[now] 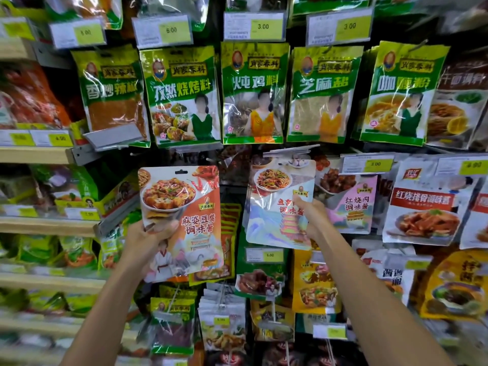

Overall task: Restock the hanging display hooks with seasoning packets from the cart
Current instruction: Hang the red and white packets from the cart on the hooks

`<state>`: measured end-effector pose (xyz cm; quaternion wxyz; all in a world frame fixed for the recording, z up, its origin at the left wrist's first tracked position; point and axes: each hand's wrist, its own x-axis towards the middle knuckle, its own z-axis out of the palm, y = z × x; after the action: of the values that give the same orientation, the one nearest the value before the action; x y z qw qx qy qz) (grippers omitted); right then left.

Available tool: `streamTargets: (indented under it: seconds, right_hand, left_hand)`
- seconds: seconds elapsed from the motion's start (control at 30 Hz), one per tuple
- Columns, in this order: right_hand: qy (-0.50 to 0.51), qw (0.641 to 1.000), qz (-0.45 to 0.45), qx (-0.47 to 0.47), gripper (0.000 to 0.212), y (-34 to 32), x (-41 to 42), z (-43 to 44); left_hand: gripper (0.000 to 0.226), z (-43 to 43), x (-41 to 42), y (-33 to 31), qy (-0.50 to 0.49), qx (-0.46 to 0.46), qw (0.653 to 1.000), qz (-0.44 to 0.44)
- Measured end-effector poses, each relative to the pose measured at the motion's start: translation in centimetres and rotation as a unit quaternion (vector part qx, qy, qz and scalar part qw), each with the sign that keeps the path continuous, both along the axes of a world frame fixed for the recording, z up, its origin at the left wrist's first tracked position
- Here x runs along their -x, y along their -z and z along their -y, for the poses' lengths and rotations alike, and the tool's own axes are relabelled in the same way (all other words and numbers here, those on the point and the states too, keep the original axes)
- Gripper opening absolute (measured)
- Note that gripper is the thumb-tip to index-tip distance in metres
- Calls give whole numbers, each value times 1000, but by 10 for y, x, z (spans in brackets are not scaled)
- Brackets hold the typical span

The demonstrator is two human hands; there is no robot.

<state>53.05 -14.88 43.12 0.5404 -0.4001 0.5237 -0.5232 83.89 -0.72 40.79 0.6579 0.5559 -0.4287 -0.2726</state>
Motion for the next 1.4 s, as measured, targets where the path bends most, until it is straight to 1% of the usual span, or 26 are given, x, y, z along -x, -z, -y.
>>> streamTargets:
  seconds: [0.1,0.17,0.27,0.37,0.47,0.53,0.6,0.7,0.77,0.83,0.93,0.97,1.07,1.13,1.2,1.27,1.33,1.4]
  right_hand:
    - [20,999,-13,21,28,14,-2,1]
    - [17,999,-15,37,29,19,-2,-2]
    - [37,997,-17,69,22,25,-1,-7]
    - [63,992,-59,92,16,31,-1,-10]
    - [104,980,-126,115,24,34,-3,-12]
    - [130,971,-156,129,27,34,-3,-15]
    - [146,962,-181,143,27,34,-4,-17]
    - [162,948,-227,155,23,37,-8,-23]
    - [181,936,-252,164,26,39,-13,-26]
    - [192,930,-269,160,30,38,-18,-29]
    - [185,942,-242,140,35,34,-21,-34]
    - [189,940,-251,135,37,33,-21,-36]
    - [222,905,-334,141,35,27,-22,-45]
    - [251,878,-368,177,32,22,-28,-54]
    - [261,854,-367,259,27,6,-39,-65]
    - [251,825,-338,377,20,-27,-57,-76]
    - [243,775,-331,481,18,-75,-80,-83]
    - [232,723,-334,559,18,-121,-103,-83]
  left_hand:
    - [3,-5,-1,6,5,-2,1000,7]
    - [6,-9,-3,10,4,0,1000,8]
    - [2,-12,-8,13,4,-8,1000,10]
    - [5,-10,-14,15,11,-12,1000,6]
    - [8,-2,-20,13,24,-17,1000,-9]
    - [4,8,-23,10,38,-15,999,-12]
    - [8,18,-25,8,56,-7,998,-20]
    - [10,33,-29,9,102,-19,994,-33]
    - [17,41,-32,7,127,-26,991,-31]
    - [25,46,-35,3,156,-24,987,-33]
    - [24,52,-39,0,179,-15,983,-45]
    - [26,55,-40,1,187,-17,981,-50]
    - [35,63,-41,4,200,-15,978,-64]
    - [38,68,-41,6,205,-15,977,-64]
    - [41,74,-40,6,210,-21,976,-62]
    - [40,81,-37,3,216,-31,974,-55]
    - [30,88,-33,-2,217,-33,974,-49]
    - [23,95,-28,-7,211,-33,975,-53]
